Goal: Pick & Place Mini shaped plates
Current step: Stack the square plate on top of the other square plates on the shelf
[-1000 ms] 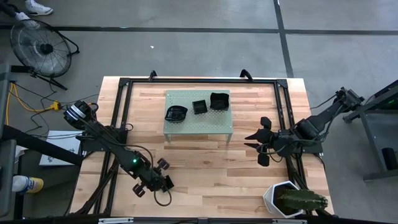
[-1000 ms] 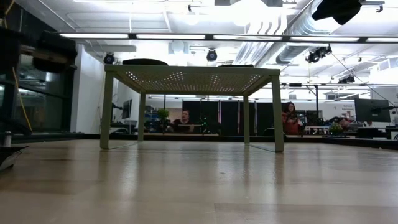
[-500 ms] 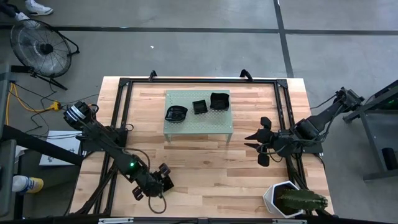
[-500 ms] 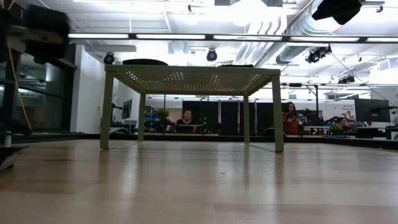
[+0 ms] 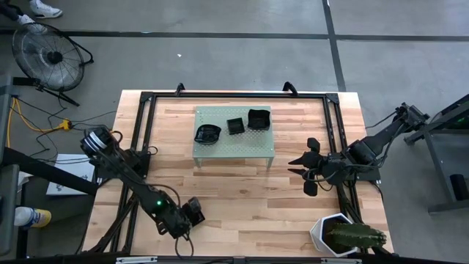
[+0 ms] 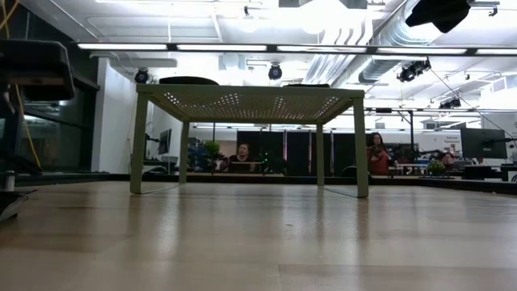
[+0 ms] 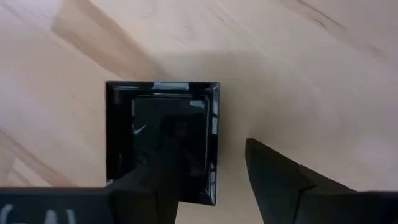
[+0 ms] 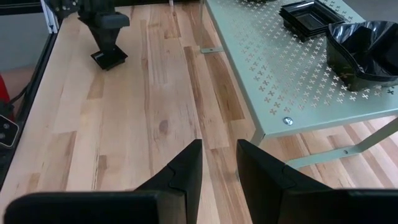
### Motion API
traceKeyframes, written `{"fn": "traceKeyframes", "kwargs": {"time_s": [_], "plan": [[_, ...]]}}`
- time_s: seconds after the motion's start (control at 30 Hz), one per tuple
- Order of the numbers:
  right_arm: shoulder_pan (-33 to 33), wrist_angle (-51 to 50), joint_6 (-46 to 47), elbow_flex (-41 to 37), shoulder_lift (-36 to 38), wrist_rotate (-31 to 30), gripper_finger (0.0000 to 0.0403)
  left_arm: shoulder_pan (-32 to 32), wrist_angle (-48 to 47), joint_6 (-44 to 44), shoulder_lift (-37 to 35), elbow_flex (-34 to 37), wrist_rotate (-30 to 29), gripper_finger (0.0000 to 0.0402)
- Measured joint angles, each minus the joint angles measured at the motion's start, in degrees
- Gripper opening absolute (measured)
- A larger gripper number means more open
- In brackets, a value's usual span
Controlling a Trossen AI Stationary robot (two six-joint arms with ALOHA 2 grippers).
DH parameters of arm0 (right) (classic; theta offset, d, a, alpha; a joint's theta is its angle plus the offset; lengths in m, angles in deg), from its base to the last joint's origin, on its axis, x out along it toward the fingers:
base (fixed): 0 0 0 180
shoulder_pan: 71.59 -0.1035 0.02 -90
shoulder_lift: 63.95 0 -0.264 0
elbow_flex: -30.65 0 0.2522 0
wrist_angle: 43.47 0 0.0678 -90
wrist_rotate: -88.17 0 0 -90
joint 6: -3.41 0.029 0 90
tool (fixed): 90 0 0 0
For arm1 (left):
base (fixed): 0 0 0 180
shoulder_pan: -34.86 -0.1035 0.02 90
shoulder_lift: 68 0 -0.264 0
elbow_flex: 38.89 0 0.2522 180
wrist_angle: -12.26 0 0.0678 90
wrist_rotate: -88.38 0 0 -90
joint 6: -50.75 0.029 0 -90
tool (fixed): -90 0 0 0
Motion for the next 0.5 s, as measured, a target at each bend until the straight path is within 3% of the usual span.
{"fn": "traceKeyframes", "kwargs": {"time_s": [0.5], "plan": [[0.00,-0.11,0.03,0.00,0.00,-0.11,0.0094,-0.16,-0.66,3.49,0.88,-0.46,-3.96,0.0117]]}}
